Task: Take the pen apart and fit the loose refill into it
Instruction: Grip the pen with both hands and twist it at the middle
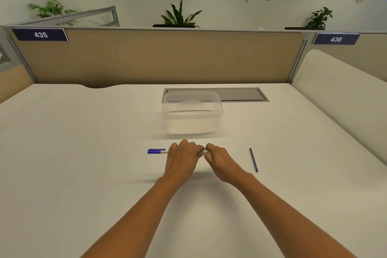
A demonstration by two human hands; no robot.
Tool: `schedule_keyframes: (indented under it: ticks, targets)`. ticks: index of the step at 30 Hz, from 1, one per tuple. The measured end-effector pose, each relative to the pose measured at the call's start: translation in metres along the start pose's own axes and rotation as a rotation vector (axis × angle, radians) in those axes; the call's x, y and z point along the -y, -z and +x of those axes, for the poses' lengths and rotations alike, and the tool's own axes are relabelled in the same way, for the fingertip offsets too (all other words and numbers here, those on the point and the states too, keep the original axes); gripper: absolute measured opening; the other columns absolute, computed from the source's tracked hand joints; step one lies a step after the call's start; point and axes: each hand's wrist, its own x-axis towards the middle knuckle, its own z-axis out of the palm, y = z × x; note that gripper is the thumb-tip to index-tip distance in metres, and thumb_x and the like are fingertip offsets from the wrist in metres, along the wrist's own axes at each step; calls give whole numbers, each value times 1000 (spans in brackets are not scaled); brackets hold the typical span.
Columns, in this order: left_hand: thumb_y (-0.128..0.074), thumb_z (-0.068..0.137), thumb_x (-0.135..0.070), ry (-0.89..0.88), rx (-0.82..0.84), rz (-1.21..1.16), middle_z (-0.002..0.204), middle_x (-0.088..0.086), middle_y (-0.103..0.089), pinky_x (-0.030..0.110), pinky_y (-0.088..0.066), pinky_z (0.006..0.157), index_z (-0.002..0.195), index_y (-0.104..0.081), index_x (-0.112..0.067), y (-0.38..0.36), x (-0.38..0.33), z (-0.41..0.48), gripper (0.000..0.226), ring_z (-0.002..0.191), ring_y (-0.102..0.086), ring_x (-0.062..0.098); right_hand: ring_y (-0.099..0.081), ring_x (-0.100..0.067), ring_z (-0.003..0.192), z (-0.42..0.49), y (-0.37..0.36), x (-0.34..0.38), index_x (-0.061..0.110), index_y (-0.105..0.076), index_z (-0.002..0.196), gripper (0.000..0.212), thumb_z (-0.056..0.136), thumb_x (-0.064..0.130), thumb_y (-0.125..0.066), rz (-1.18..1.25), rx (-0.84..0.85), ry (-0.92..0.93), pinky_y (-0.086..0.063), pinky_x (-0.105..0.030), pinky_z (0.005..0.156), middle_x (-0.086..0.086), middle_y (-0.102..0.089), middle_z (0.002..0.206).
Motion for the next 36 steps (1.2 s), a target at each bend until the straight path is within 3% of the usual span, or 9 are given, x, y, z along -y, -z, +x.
schedule_keyframes:
  ticks: [10, 21, 27, 31, 36]
  targets:
    - [-33, 98, -26, -7, -51, 24, 88, -3, -65, 30, -29, 71, 104, -60, -28, -1, -2, 0, 28, 90, -51, 18, -29, -21, 64, 3, -4, 2, 14, -29, 65, 30, 95, 13, -32, -51, -51, -31, -13, -30, 55, 2, -31, 58]
    - [-33, 98, -24, -7, -56, 28, 90, -4, -64, 27, -24, 70, 105, -59, -29, 0, -6, 0, 28, 91, -50, 17, -28, -17, 61, 4, -8, 1, 9, -35, 74, 21, 95, 11, -32, -63, -80, -21, -11, -31, 56, 4, -31, 59]
    - [-30, 98, -35, 10, -24, 54, 89, -3, -64, 29, -26, 71, 102, -59, -27, 6, 0, 2, 31, 89, -49, 18, -36, -18, 65, 3, -2, -3, 0, -47, 78, 20, 93, 8, -35, 171, -47, -41, -27, -27, 58, -10, -46, 70]
    - [-32, 98, -34, 19, -7, 70, 91, -2, -65, 30, -30, 72, 101, -60, -26, 6, 2, 2, 29, 91, -50, 18, -48, -6, 61, 5, 1, -4, 9, -56, 82, 23, 95, 11, -37, 337, -48, -126, -38, -10, 54, 0, -56, 70]
    - [-30, 98, -35, 11, 2, 91, 92, -2, -64, 29, -25, 71, 102, -60, -27, 6, 4, 0, 31, 92, -49, 19, -49, -9, 63, 9, 3, -5, 10, -61, 80, 26, 93, 11, -38, 473, 15, -240, -42, -18, 58, 1, -57, 69]
